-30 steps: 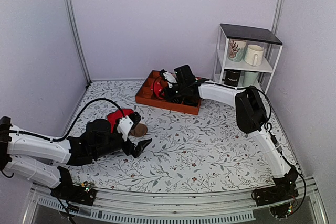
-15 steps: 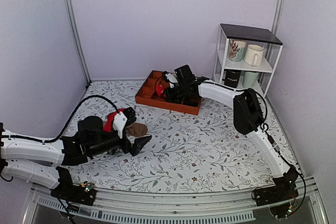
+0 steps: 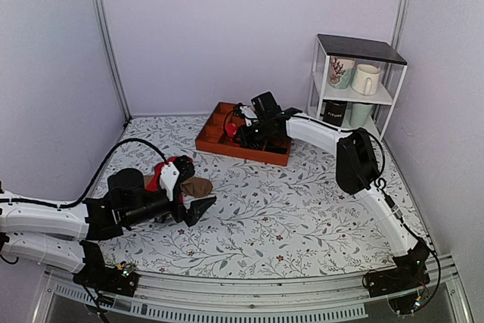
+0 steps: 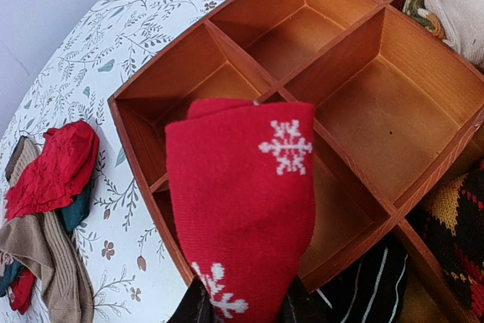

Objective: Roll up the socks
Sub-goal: Move the storage box to the center of the board.

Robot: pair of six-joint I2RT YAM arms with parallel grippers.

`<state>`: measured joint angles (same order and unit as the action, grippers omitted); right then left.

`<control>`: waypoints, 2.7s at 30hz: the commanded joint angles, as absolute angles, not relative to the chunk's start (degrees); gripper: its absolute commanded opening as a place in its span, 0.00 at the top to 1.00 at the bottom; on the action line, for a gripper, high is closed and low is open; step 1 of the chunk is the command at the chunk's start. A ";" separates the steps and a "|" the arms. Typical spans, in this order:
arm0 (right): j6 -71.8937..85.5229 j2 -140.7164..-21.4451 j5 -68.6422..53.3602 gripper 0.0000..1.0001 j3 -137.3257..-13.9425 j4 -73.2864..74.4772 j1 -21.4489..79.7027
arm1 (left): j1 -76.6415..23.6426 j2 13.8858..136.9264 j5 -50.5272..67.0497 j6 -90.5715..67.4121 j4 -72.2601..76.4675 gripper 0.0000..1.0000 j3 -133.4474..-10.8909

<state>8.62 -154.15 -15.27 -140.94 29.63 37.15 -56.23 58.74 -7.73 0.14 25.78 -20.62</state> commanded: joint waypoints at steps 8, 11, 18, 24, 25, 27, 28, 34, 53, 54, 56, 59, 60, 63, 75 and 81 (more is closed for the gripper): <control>9.47 -144.84 -9.22 1.00 -113.81 38.58 37.69 | -55.38 58.14 -7.85 0.19 25.53 0.01 -19.90; 10.27 -141.59 -9.18 1.00 -107.46 36.78 37.91 | -55.31 58.03 -7.95 0.02 24.72 0.01 -19.90; 10.76 -132.55 -9.39 1.00 -98.35 28.11 37.91 | -55.12 56.09 -9.36 -0.62 23.57 0.00 -19.45; 7.41 -125.99 -13.12 1.00 -99.79 18.40 37.83 | -55.02 54.02 -13.44 -0.93 21.99 0.00 -19.29; 6.58 -125.12 -13.44 1.00 -100.22 16.38 37.84 | -54.94 53.59 -14.36 -1.07 21.60 0.00 -19.10; 5.15 -124.16 -13.77 1.00 -101.56 14.44 37.79 | -54.94 52.56 -16.29 -1.39 20.56 0.00 -18.87; 4.45 -124.11 -13.87 1.00 -102.62 14.13 37.78 | -54.93 51.82 -17.35 -1.60 20.21 0.01 -18.67; -1.37 -125.74 -13.55 1.00 -105.71 12.38 37.71 | -54.53 47.01 -22.18 -2.42 19.12 0.00 -17.02; -9.70 -129.75 -13.81 1.00 -102.14 22.31 38.50 | -52.57 49.35 -20.05 -3.01 17.78 0.00 -17.78; -10.44 -130.63 -13.67 1.00 -103.02 23.61 38.51 | -52.54 49.28 -19.96 -3.06 17.61 0.01 -17.75; -12.45 -132.61 -12.90 1.00 -106.03 28.50 38.58 | -52.56 48.86 -19.87 -3.01 17.50 0.01 -17.43; -15.68 -137.23 -11.14 1.00 -111.97 35.59 38.82 | -52.47 48.08 -19.65 -2.94 16.90 0.01 -17.50; -16.55 -138.64 -10.43 1.00 -114.32 38.26 38.97 | -52.51 47.74 -19.61 -2.86 16.64 0.01 -17.63; -18.94 -142.74 -8.68 1.00 -120.34 44.50 39.56 | -52.40 46.61 -19.49 -2.74 15.98 0.01 -17.61; -11.58 -141.95 -2.15 1.00 -114.74 56.57 40.35 | -52.30 42.49 -18.66 -2.21 14.30 0.01 -15.91; -8.37 -140.64 -0.17 1.00 -109.45 60.29 40.70 | -52.29 42.58 -17.89 -2.19 15.06 0.01 -15.76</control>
